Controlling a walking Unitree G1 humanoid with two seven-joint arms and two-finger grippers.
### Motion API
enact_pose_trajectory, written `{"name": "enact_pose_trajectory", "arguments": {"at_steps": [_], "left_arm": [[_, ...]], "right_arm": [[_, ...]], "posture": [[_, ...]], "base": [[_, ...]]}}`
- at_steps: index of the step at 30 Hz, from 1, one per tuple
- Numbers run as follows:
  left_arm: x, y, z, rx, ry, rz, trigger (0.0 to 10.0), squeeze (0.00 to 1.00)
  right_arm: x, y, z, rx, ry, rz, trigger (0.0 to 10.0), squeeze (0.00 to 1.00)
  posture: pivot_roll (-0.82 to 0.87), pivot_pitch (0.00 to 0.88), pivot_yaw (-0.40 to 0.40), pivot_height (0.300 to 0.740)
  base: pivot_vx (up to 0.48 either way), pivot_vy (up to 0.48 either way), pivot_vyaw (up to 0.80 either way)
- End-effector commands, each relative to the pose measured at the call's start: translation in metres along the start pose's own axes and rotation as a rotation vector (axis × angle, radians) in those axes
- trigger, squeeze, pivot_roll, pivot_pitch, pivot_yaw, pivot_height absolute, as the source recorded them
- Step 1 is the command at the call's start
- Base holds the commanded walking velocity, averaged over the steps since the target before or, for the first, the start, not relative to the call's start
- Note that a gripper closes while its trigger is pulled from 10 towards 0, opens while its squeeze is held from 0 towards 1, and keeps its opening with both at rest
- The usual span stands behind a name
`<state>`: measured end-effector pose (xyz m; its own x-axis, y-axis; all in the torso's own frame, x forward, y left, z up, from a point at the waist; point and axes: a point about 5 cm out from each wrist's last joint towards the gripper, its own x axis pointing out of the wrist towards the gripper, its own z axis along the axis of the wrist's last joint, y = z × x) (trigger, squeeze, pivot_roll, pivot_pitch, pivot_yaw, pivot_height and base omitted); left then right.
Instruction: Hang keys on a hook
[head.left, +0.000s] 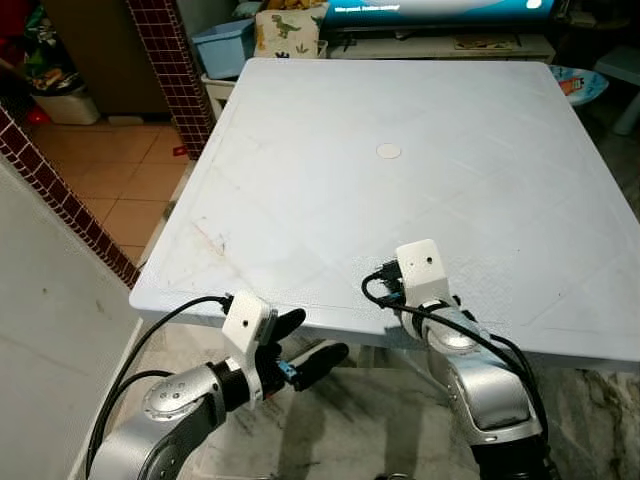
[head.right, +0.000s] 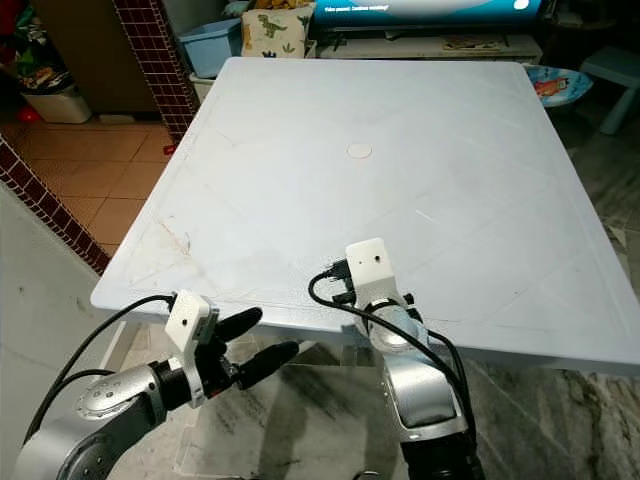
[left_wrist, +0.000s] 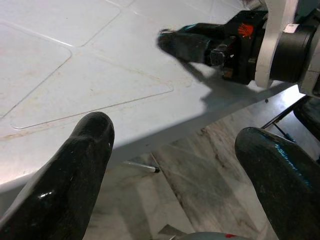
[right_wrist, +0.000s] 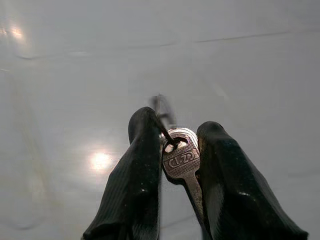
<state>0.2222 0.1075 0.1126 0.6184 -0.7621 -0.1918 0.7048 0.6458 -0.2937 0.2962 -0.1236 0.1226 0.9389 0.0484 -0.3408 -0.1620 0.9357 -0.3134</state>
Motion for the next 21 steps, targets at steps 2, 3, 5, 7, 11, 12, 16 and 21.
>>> {"name": "enact_pose_trajectory", "arguments": {"at_steps": [2, 3, 5, 7, 11, 12, 16, 21], "left_arm": [[0.0, 0.006, 0.005, 0.028, -0.025, 0.05, 10.0, 0.0], [0.0, 0.007, 0.006, 0.033, -0.027, 0.057, 10.0, 0.0], [0.001, 0.008, 0.006, 0.039, -0.03, 0.063, 10.0, 0.0], [0.001, 0.008, 0.007, 0.039, -0.032, 0.063, 10.0, 0.0], [0.001, 0.008, 0.007, 0.041, -0.036, 0.065, 10.0, 0.0], [0.002, 0.008, 0.007, 0.041, -0.039, 0.066, 10.0, 0.0], [0.002, 0.007, 0.007, 0.046, -0.047, 0.068, 10.0, 0.0], [0.003, 0.008, 0.009, 0.054, -0.056, 0.074, 10.0, 0.0]], "right_arm": [[0.0, -0.014, 0.005, -0.154, -0.073, -0.125, 0.0, 0.0], [0.0, -0.016, 0.007, -0.171, -0.09, -0.14, 0.0, 0.0], [-0.001, -0.018, 0.011, -0.198, -0.117, -0.168, 0.0, 0.0], [-0.002, -0.022, 0.017, -0.286, -0.171, -0.211, 0.0, 0.0], [-0.003, -0.023, 0.023, -0.4, -0.237, -0.253, 0.0, 0.0], [-0.003, -0.022, 0.024, -0.43, -0.254, -0.259, 0.0, 0.0], [-0.006, -0.02, 0.029, -0.528, -0.323, -0.284, 0.0, 0.0], [-0.008, -0.016, 0.035, -0.625, -0.394, -0.303, 0.0, 0.0]], "posture": [[0.02, 0.126, 0.068, 0.74], [0.02, 0.126, 0.068, 0.74], [0.02, 0.126, 0.068, 0.74], [0.02, 0.126, 0.068, 0.74], [0.02, 0.124, 0.068, 0.74], [0.02, 0.124, 0.068, 0.74], [0.02, 0.124, 0.068, 0.74], [0.02, 0.122, 0.069, 0.74]], "base": [[0.0, 0.0, 0.0], [0.0, 0.0, 0.0], [0.0, 0.0, 0.0], [0.0, 0.0, 0.0], [0.0, 0.0, 0.0], [0.0, 0.0, 0.0], [0.0, 0.0, 0.0], [0.0, 0.0, 0.0]]}}
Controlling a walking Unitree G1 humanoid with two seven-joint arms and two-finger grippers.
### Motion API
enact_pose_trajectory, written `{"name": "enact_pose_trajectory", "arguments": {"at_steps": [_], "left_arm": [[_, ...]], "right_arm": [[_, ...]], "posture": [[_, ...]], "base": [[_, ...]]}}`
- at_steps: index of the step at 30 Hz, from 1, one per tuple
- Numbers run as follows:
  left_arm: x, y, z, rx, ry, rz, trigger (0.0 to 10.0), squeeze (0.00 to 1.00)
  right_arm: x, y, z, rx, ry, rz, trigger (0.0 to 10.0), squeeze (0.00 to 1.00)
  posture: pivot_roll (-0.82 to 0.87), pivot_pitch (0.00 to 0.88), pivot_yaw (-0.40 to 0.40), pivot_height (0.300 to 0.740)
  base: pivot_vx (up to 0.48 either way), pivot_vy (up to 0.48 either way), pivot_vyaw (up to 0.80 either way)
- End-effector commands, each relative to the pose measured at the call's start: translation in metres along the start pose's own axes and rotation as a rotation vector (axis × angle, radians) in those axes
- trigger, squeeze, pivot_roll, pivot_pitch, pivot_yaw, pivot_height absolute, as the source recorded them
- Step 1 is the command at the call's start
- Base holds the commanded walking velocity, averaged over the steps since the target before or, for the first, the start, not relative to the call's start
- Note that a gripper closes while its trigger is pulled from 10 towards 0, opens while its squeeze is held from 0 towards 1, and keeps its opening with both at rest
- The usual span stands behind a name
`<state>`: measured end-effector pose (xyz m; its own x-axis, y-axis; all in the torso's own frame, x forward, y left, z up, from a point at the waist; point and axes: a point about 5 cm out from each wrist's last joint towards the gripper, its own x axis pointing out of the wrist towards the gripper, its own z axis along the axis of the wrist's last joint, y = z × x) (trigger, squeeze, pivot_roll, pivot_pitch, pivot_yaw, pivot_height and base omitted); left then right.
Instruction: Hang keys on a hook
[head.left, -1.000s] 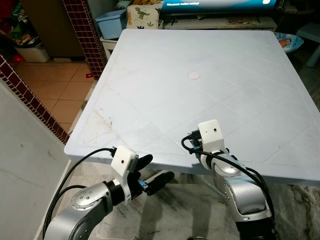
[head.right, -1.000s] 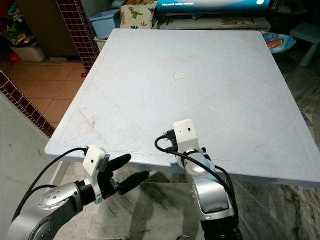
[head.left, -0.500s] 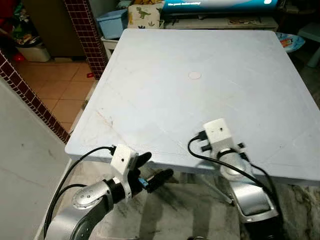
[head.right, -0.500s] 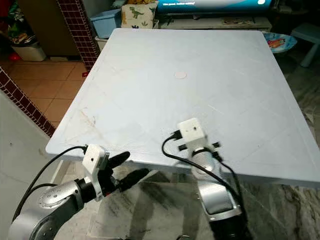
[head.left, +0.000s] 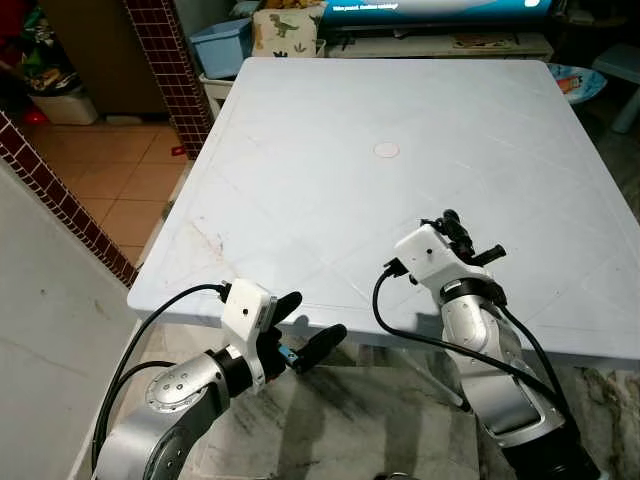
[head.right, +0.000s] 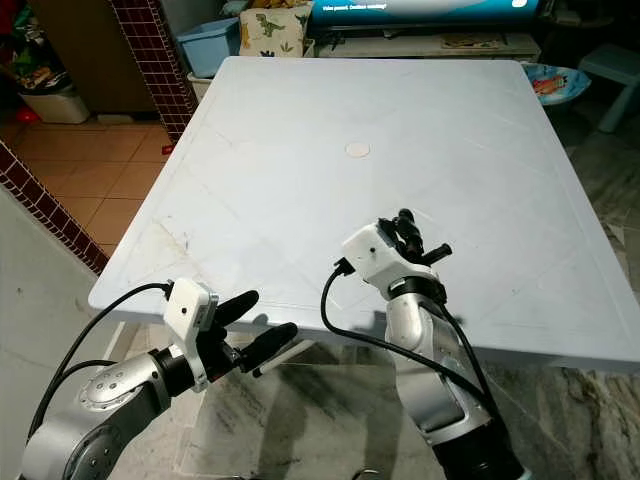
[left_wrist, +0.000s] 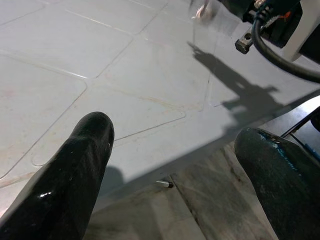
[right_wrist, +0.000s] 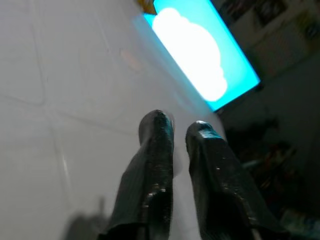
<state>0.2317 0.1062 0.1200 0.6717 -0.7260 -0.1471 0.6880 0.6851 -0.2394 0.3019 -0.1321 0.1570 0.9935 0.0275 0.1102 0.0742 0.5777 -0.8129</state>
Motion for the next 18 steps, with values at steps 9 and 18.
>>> {"name": "enact_pose_trajectory", "arguments": {"at_steps": [9, 18], "left_arm": [[0.0005, 0.0061, 0.0016, 0.021, -0.014, 0.041, 10.0, 0.0], [0.0008, 0.0058, 0.0002, 0.026, -0.017, 0.046, 10.0, 0.0]], "right_arm": [[-0.0005, -0.0003, 0.0111, -0.071, -0.092, -0.032, 0.0, 0.0], [-0.0006, 0.0, 0.0039, -0.079, -0.062, -0.025, 7.2, 0.0]], "posture": [[0.02, 0.121, 0.071, 0.74], [0.02, 0.12, 0.069, 0.74]], "base": [[0.0, 0.0, 0.0], [0.0, 0.0, 0.0]]}}
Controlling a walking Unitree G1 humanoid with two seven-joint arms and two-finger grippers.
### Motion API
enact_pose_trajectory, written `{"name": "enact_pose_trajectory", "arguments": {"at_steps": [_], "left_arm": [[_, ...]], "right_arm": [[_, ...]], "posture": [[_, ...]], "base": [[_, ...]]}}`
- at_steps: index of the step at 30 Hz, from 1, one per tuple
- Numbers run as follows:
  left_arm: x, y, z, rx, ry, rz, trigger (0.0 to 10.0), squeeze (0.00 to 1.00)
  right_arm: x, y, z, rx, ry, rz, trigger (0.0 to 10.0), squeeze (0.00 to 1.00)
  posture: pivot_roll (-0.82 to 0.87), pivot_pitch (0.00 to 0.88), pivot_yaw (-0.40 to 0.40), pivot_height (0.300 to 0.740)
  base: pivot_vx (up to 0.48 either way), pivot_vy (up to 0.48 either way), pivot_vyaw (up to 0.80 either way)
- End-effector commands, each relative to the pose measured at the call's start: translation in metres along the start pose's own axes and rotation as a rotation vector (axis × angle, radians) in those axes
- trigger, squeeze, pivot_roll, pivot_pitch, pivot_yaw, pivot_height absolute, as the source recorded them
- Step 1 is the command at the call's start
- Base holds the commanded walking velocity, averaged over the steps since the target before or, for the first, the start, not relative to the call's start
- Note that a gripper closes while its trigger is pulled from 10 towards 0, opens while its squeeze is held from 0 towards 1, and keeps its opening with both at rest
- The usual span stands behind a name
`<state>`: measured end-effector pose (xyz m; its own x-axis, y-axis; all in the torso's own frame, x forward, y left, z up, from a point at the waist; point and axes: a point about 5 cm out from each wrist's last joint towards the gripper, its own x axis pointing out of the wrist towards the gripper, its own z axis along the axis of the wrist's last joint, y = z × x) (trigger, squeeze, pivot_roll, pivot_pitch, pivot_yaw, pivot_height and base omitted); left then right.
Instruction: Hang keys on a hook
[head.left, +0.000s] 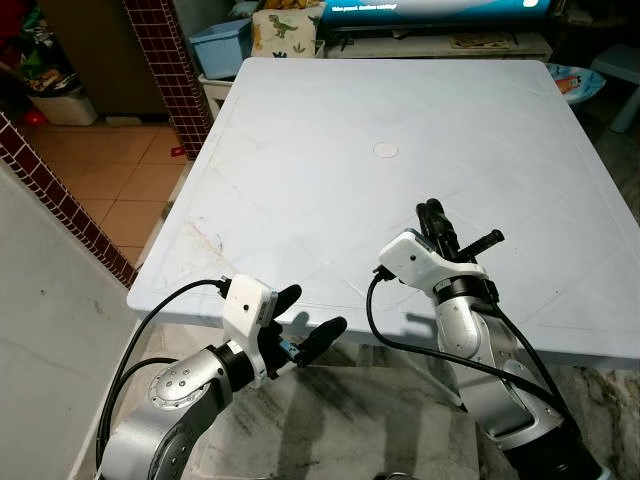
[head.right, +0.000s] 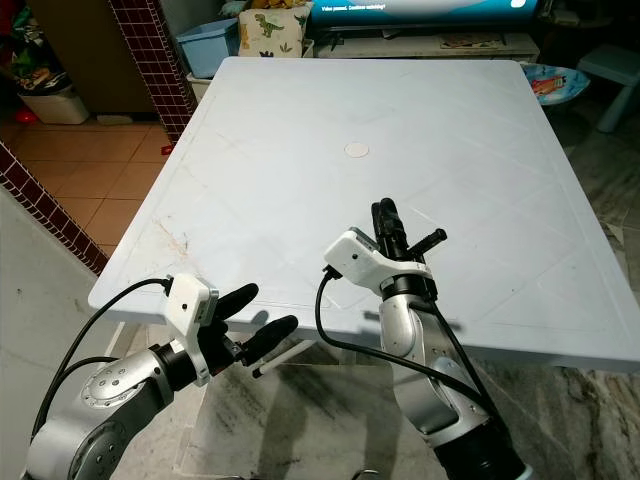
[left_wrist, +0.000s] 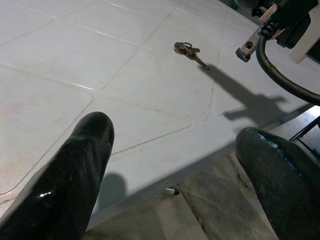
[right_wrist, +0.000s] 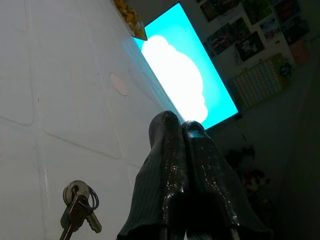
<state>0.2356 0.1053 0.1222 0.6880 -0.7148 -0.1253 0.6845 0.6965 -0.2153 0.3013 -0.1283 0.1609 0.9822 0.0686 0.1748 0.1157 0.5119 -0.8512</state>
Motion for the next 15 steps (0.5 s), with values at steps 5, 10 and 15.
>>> {"name": "enact_pose_trajectory", "arguments": {"at_steps": [5, 10, 15], "left_arm": [[-0.002, 0.007, -0.001, 0.035, -0.005, 0.053, 10.0, 0.0], [-0.002, 0.007, -0.001, 0.041, -0.007, 0.048, 10.0, 0.0], [-0.001, 0.006, -0.001, 0.048, -0.008, 0.04, 10.0, 0.0]], "right_arm": [[-0.006, -0.001, -0.019, 0.105, 0.102, 0.013, 10.0, 0.57], [-0.009, 0.002, -0.035, 0.356, 0.259, 0.011, 10.0, 1.0], [-0.006, -0.002, -0.038, 0.335, 0.271, -0.004, 10.0, 1.0]], "posture": [[0.02, 0.12, 0.069, 0.74], [0.02, 0.12, 0.069, 0.74], [0.01, 0.118, 0.073, 0.74]], "base": [[0.0, 0.0, 0.0], [0.0, 0.0, 0.0], [0.0, 0.0, 0.0]]}}
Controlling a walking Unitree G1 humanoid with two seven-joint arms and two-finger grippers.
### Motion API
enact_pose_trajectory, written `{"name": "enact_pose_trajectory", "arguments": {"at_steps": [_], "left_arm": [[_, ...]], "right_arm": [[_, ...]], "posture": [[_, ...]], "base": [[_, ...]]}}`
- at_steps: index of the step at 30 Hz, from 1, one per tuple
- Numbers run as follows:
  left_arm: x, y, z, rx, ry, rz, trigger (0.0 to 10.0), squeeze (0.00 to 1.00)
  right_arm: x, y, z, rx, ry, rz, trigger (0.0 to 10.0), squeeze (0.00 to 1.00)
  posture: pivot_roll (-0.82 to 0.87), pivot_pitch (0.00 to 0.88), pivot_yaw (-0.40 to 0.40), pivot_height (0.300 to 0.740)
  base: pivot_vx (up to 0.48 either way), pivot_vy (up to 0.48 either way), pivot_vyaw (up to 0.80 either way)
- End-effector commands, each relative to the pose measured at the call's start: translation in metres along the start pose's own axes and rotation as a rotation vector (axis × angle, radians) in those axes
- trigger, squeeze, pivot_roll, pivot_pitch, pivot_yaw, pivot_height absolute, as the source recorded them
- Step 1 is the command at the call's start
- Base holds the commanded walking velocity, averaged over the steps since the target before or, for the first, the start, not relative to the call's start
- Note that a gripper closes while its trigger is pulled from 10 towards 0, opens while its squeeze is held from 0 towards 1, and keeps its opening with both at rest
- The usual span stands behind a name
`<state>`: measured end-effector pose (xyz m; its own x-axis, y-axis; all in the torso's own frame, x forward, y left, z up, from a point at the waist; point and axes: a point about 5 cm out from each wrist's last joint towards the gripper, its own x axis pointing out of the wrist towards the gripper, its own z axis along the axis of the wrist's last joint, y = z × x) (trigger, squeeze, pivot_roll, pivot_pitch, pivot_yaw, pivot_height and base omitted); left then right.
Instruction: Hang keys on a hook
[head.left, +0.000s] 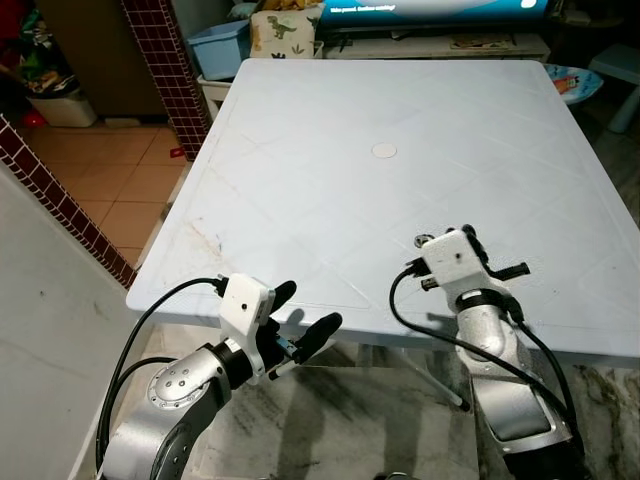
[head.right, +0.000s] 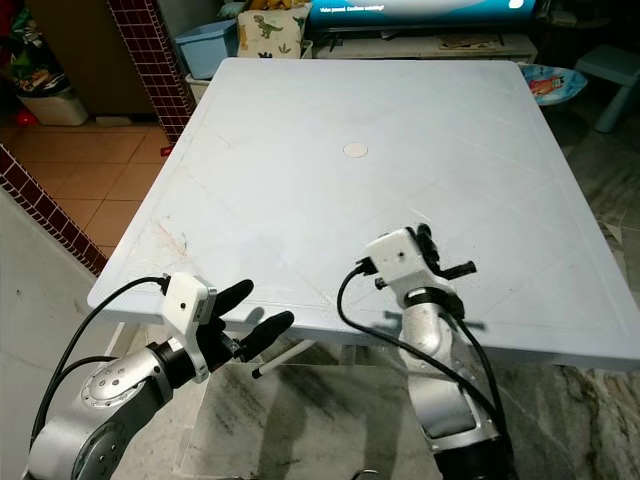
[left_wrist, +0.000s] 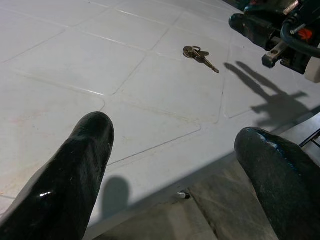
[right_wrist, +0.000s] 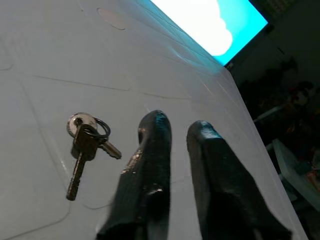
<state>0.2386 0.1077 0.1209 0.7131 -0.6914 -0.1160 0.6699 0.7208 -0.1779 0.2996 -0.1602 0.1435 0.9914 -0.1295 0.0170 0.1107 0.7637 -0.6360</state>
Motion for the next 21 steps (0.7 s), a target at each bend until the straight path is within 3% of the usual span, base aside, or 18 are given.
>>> {"name": "enact_pose_trajectory", "arguments": {"at_steps": [1, 9, 21], "left_arm": [[-0.001, 0.002, -0.001, 0.015, 0.007, 0.007, 10.0, 0.0], [-0.001, 0.001, -0.001, 0.023, 0.005, 0.002, 10.0, 0.0], [-0.001, 0.0, -0.002, 0.04, 0.012, -0.009, 10.0, 0.0]], "right_arm": [[0.002, 0.0, -0.003, -0.008, 0.023, 0.007, 10.0, 1.0], [0.002, 0.007, -0.007, -0.026, 0.048, 0.032, 10.0, 1.0], [0.004, 0.02, -0.015, 0.13, 0.163, 0.11, 10.0, 1.0]], "posture": [[0.01, 0.118, 0.073, 0.74], [0.01, 0.118, 0.073, 0.74], [0.02, 0.12, 0.073, 0.74]], "base": [[0.0, 0.0, 0.0], [0.0, 0.0, 0.0], [0.0, 0.0, 0.0]]}}
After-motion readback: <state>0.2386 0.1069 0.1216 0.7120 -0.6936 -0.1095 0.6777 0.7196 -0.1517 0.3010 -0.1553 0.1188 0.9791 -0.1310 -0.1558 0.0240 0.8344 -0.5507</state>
